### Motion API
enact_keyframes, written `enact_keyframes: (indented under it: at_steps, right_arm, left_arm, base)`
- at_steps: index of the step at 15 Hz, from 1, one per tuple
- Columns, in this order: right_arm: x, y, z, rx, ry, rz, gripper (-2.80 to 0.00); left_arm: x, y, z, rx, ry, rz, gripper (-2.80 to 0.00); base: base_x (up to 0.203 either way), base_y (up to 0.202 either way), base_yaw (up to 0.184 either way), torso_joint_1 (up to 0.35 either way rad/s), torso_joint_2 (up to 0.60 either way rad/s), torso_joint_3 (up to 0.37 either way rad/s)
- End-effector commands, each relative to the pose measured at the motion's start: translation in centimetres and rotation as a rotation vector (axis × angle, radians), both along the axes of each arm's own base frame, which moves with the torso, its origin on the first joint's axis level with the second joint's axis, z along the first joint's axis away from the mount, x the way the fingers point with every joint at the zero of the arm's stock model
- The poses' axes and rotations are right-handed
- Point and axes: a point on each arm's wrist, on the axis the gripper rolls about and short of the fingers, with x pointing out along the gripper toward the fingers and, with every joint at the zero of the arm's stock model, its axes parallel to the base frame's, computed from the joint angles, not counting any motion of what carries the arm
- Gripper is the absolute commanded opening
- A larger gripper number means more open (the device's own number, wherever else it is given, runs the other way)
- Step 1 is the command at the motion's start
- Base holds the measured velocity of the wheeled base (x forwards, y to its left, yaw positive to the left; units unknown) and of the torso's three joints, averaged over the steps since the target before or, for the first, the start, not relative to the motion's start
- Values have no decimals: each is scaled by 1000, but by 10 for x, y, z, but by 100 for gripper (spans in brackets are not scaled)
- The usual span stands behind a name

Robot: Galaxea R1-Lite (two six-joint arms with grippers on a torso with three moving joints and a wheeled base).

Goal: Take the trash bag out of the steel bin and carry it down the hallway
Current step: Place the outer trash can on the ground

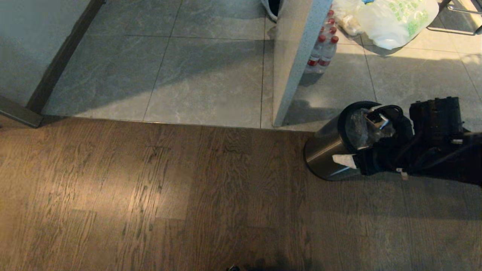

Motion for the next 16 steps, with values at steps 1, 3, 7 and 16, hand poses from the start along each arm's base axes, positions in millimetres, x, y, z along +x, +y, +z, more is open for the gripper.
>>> enact_keyframes:
  at_steps: [1, 3, 7, 16]
  right_arm:
    - [17, -3, -11, -40, 2, 1, 0]
    - [20, -11, -6, -72, -17, 0, 0]
    - [25, -18, -9, -100, -27, -15, 0]
    - [76, -13, -40, -90, -20, -26, 0]
  left_arm:
    - [0, 0, 0, 0, 0, 1, -280]
    - [0, 0, 0, 0, 0, 1, -280]
    - [0, 0, 0, 0, 0, 1, -280]
    - [0, 0, 0, 0, 0, 1, -280]
  base:
    - [0, 0, 0, 0, 0, 0]
    - [0, 0, 0, 0, 0, 0]
    - [0, 0, 0, 0, 0, 0]
    - [0, 0, 0, 0, 0, 0]
